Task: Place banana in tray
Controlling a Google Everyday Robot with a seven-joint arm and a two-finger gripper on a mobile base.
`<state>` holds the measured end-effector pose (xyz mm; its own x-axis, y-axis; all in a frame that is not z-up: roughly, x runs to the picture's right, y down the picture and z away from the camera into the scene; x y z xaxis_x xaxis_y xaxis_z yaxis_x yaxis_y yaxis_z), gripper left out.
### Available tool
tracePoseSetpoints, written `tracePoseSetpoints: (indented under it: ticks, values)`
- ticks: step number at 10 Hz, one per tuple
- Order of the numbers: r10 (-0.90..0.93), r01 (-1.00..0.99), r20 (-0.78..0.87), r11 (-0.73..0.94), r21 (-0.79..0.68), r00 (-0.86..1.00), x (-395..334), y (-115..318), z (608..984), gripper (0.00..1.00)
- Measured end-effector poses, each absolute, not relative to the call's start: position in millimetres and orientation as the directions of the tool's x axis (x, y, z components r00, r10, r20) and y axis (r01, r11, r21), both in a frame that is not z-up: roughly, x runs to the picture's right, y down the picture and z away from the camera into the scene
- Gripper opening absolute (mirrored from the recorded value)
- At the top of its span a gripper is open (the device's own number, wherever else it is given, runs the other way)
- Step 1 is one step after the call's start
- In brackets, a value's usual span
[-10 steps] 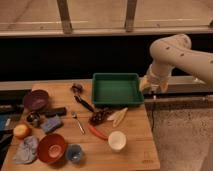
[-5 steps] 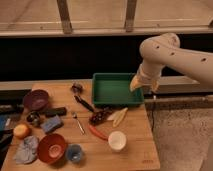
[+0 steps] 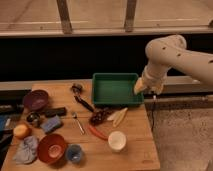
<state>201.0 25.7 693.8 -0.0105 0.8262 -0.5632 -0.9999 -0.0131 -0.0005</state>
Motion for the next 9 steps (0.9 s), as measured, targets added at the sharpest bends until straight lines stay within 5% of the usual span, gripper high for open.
tracePoseSetpoints:
  ticks: [9]
  values:
    - [0.675,-0.987,-0.724,0.044,-0.152,0.141,81.7,147.6,753.9,0.65]
